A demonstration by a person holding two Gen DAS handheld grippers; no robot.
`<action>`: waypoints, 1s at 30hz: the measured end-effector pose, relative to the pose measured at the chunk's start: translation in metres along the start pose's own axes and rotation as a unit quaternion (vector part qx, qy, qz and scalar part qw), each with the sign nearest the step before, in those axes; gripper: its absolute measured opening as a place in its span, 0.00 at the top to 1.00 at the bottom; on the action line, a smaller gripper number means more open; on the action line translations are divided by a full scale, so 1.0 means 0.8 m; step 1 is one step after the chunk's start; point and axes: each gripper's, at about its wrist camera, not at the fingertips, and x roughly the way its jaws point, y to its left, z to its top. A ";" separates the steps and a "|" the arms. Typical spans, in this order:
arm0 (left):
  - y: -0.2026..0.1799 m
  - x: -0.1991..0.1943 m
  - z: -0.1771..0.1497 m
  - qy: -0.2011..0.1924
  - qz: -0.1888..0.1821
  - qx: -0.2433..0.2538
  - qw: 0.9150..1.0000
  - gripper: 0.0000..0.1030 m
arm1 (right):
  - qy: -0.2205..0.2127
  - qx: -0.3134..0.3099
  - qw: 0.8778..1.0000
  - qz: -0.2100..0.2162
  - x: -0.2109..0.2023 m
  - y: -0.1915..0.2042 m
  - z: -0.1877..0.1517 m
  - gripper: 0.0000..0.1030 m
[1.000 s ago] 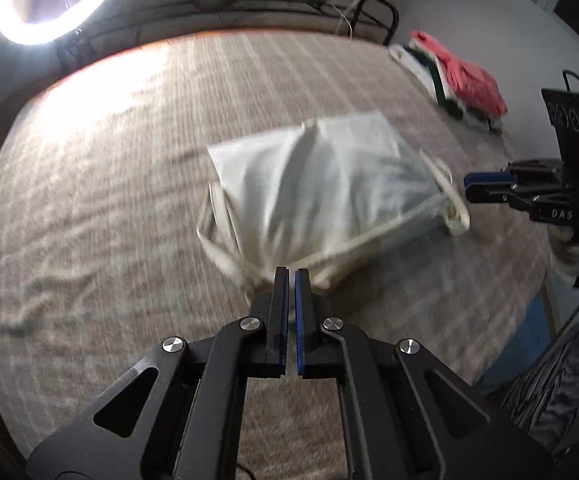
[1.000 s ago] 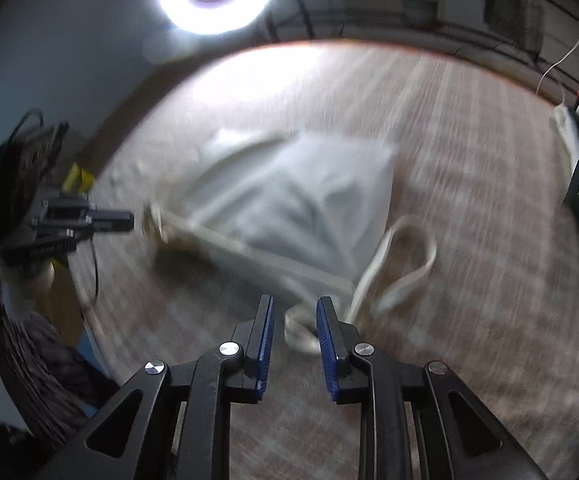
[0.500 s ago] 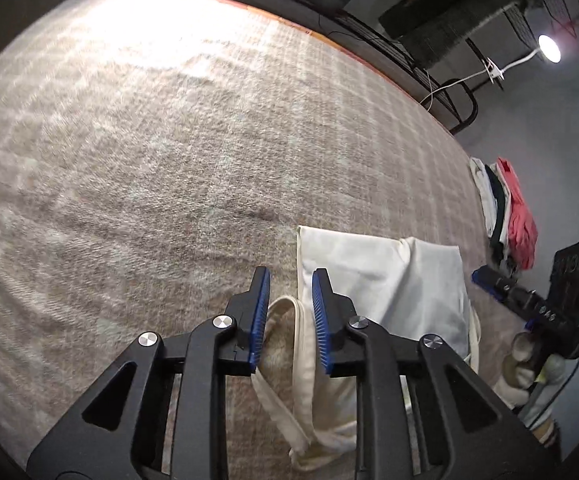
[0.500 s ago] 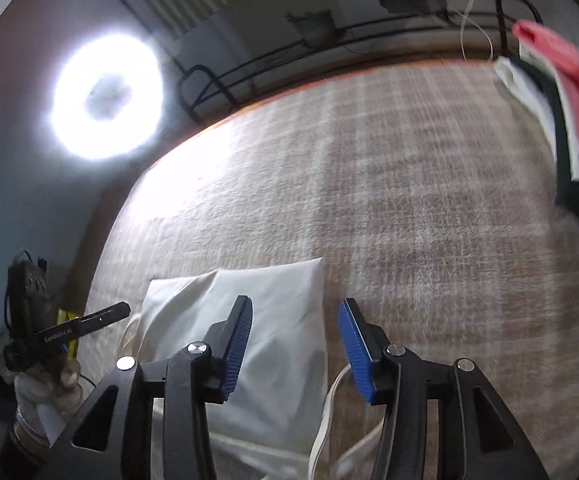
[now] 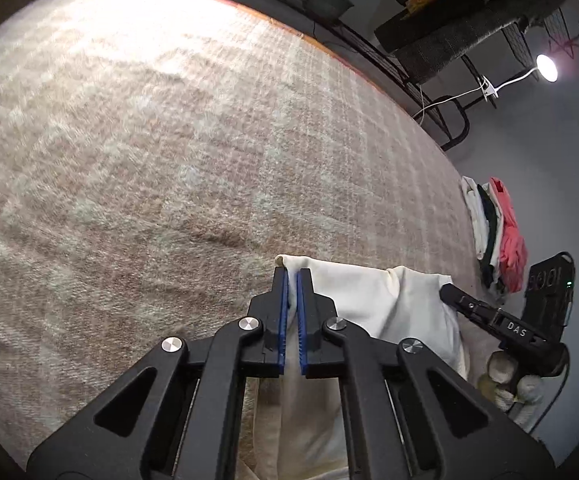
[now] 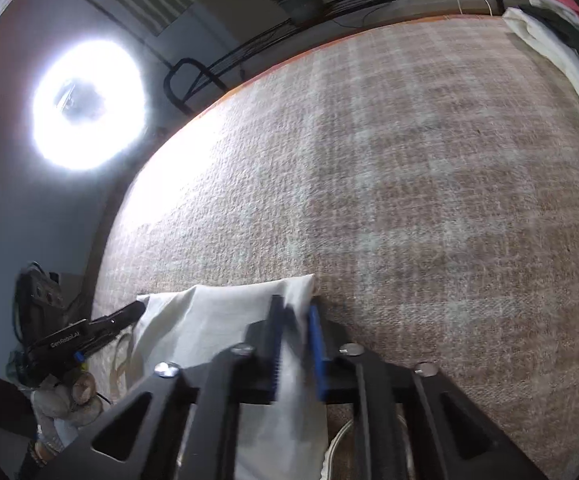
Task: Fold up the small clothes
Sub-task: 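Lower both grippers onto the folded camisole's edge and close, then lift the folded white camisole off the bed with both grippers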
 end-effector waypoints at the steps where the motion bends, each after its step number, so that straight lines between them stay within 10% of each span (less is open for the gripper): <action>1: -0.001 -0.004 -0.002 -0.007 0.003 0.000 1.000 0.99 | -0.002 -0.009 1.000 -0.006 -0.001 0.003 0.000 0.98; 10: -0.005 -0.004 -0.004 -0.027 0.066 0.040 0.997 0.98 | -0.008 -0.038 0.997 -0.059 -0.001 0.018 0.000 0.98; 14: 0.002 -0.029 -0.004 -0.048 0.092 0.038 0.994 0.98 | -0.022 -0.049 0.986 -0.159 -0.008 0.022 0.005 0.93; 21: -0.044 -0.046 -0.057 -0.012 0.057 0.167 0.984 0.98 | -0.024 -0.151 0.987 -0.050 -0.050 0.073 -0.035 0.80; 30: -0.046 -0.071 -0.156 0.079 0.065 0.269 0.958 0.98 | 0.084 -0.250 0.964 -0.039 -0.041 0.087 -0.128 0.80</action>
